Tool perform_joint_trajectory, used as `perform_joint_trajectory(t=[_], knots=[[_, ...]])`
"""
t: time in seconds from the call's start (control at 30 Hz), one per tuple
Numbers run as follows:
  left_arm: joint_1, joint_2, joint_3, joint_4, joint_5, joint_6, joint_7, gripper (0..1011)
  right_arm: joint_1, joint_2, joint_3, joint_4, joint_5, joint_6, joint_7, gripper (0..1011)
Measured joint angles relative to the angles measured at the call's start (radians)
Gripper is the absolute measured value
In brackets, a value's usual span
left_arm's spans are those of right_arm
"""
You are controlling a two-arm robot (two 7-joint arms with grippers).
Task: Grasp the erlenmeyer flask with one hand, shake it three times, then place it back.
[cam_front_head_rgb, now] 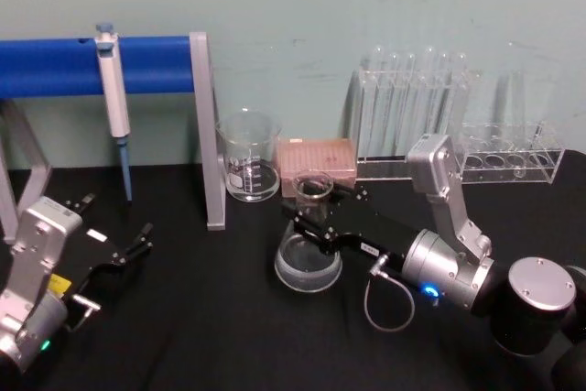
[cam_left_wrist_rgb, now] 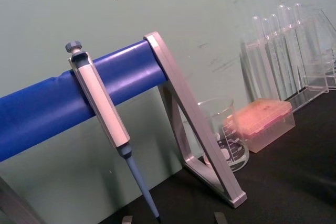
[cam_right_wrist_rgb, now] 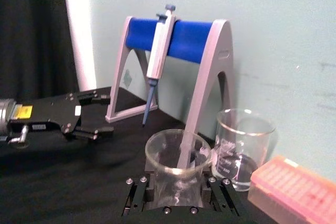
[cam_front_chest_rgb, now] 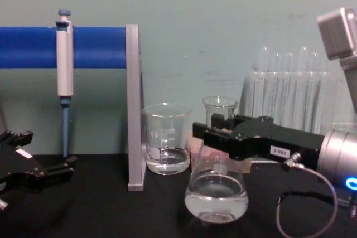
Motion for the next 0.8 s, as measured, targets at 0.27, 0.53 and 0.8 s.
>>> perform_joint_trajectory(t=[0.27,0.53,0.8], knots=[[0.000,0.000,0.000,0.000,0.000,0.000,0.000,1001,-0.017,0.003,0.020,-0.041,-0.001,0.005,-0.033,479],[0.000,0.000,0.000,0.000,0.000,0.000,0.000,1001,-0.027,0.001,0.033,-0.053,-0.002,0.008,-0.049,479],[0.000,0.000,0.000,0.000,0.000,0.000,0.000,1001,-0.032,-0.002,0.040,-0.058,-0.007,0.012,-0.062,479]])
